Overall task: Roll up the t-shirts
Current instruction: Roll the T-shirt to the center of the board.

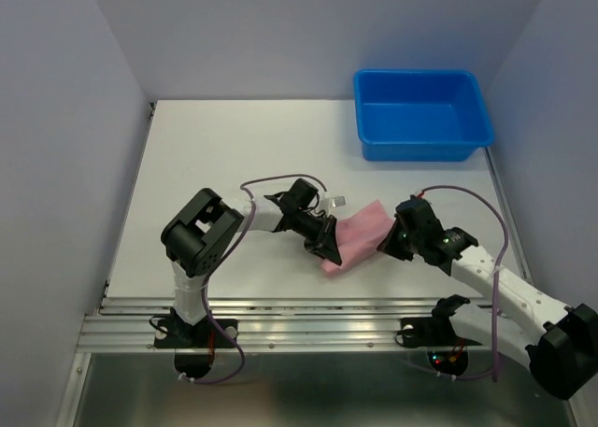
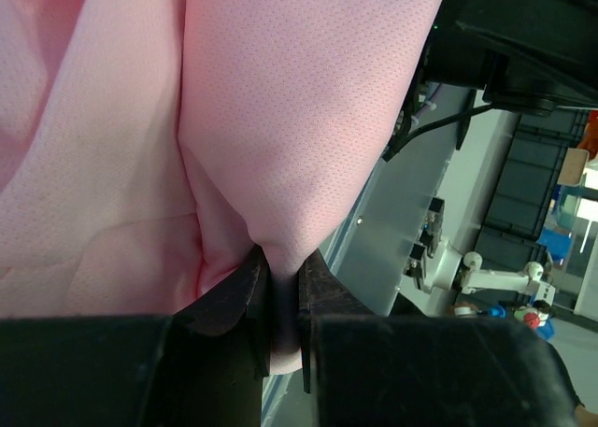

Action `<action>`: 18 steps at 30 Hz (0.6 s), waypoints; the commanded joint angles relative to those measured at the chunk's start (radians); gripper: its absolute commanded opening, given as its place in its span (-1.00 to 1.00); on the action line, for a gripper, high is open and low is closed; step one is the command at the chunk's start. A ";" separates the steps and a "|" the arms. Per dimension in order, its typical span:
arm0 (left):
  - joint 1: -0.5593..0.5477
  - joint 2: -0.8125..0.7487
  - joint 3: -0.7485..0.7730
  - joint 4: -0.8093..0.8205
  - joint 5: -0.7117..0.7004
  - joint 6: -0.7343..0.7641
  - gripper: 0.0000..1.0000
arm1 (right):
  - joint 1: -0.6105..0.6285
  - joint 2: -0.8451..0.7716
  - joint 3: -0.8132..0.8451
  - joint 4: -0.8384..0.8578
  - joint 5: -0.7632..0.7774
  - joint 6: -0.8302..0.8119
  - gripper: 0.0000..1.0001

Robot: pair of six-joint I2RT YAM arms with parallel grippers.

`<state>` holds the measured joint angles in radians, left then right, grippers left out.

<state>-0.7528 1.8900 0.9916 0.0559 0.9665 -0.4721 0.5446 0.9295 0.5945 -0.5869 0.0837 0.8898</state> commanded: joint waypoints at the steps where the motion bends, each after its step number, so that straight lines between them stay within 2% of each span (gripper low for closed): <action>1: 0.010 0.003 0.009 0.012 0.067 -0.014 -1.00 | 0.003 0.044 0.019 0.130 -0.016 -0.003 -0.99; 14: 0.050 0.009 0.016 0.031 0.164 -0.065 -1.00 | 0.003 0.204 0.082 0.257 0.031 -0.009 -0.99; 18: 0.069 0.000 0.007 0.073 0.192 -0.126 -1.00 | 0.003 0.229 0.099 0.288 0.039 -0.015 -0.99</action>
<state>-0.6975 1.8992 0.9916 0.0734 1.0763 -0.5468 0.5446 1.1446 0.6415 -0.3843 0.0952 0.8883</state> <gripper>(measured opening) 0.201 0.018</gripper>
